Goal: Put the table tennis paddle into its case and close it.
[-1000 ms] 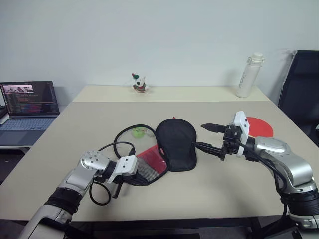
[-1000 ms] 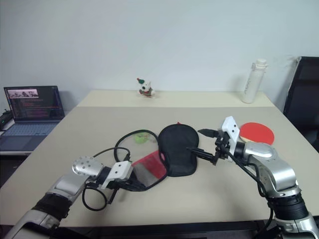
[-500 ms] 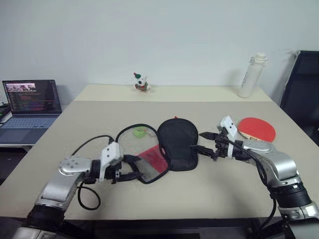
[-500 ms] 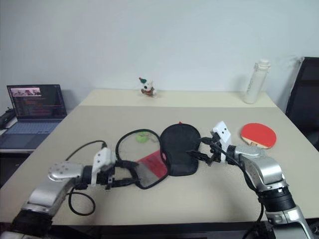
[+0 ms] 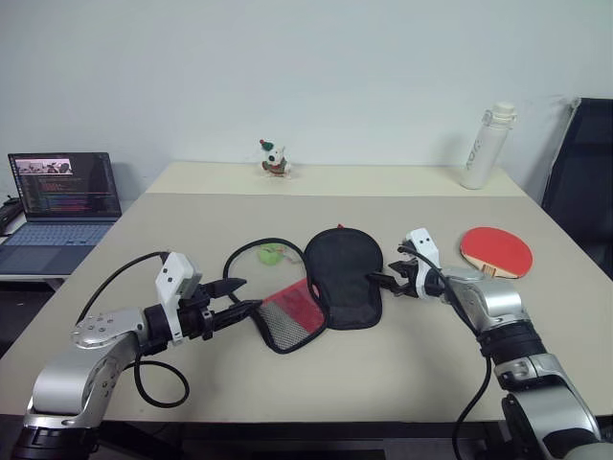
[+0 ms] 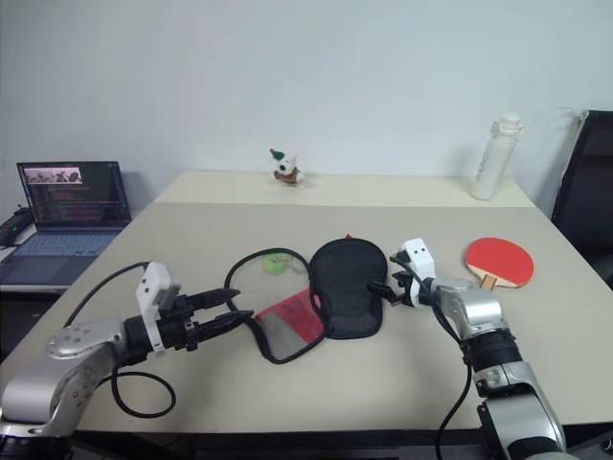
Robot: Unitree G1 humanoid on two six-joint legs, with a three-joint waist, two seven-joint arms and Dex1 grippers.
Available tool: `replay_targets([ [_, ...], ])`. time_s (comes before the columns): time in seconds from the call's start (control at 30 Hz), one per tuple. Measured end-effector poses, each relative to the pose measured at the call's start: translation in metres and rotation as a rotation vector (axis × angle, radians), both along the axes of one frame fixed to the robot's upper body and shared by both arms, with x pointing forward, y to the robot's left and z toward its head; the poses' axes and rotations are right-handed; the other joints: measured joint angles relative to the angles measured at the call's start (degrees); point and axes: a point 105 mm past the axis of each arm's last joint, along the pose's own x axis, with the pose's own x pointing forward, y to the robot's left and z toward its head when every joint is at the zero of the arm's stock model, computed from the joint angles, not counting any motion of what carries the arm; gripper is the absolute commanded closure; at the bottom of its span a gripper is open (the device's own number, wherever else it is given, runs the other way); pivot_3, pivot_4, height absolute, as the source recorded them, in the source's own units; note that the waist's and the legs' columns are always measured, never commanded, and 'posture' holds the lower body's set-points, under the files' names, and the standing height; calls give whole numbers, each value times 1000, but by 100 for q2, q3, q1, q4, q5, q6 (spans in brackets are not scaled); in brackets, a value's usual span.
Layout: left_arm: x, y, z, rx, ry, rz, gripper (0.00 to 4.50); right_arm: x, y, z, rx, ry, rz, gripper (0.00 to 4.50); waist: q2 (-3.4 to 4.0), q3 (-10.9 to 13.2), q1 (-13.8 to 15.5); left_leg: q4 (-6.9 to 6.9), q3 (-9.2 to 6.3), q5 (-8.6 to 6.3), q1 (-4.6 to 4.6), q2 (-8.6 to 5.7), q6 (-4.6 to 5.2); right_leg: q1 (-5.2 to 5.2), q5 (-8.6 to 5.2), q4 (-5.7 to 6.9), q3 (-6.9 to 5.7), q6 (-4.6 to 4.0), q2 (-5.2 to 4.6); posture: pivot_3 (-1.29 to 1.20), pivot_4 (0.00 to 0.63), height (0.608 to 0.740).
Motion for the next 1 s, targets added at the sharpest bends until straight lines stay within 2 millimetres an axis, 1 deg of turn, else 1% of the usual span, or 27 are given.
replay_targets([
  [0.13,-2,-1,2,5,-12,8,1438,4,11,-1,14,26,6,0,0,0,-1,-4,0,1,0,0,-2,-1,0,-2,0,0,0,0,150,740],
  [0.27,-3,3,-2,3,1,44,1438,-3,32,-7,63,77,65,0,0,0,-11,-8,2,0,0,1,-1,-3,0,-2,1,0,0,0,150,740],
  [0.33,-2,1,-1,-8,-10,60,1438,-5,41,-8,81,98,85,0,0,0,-5,-7,2,0,-1,1,-1,-3,0,-2,1,0,-1,0,150,740],
  [0.43,-2,-4,4,-28,-40,73,1438,-6,51,-2,93,93,115,0,0,0,-1,-7,1,0,-2,0,0,-3,0,-1,0,0,-2,0,150,740],
  [0.5,-3,-7,6,-35,-51,73,1438,-5,53,4,91,78,123,0,0,0,-1,-7,0,0,-2,0,-1,-3,0,-2,-1,0,-2,0,150,740],
  [0.63,-7,-2,3,-35,-42,102,1438,-1,43,11,78,26,114,0,1,1,-2,-8,2,-1,-2,0,-1,-4,0,-3,0,0,-2,0,150,740],
  [0.77,-9,-1,0,-32,-34,114,1438,6,23,19,35,-30,61,0,0,0,-1,-8,1,-1,-2,0,-1,-4,0,-3,0,0,-2,0,150,740],
  [0.87,-9,-1,0,-32,-32,118,1438,10,8,19,-11,-39,4,0,1,0,-1,-9,1,-1,-2,0,-1,-4,0,-3,0,0,-2,0,150,740],
  [1.0,-8,-2,5,-53,-41,115,1438,14,-7,9,-50,-12,-70,0,0,1,-1,-10,3,0,-2,0,-1,-5,0,-3,2,0,-2,0,150,740],
])
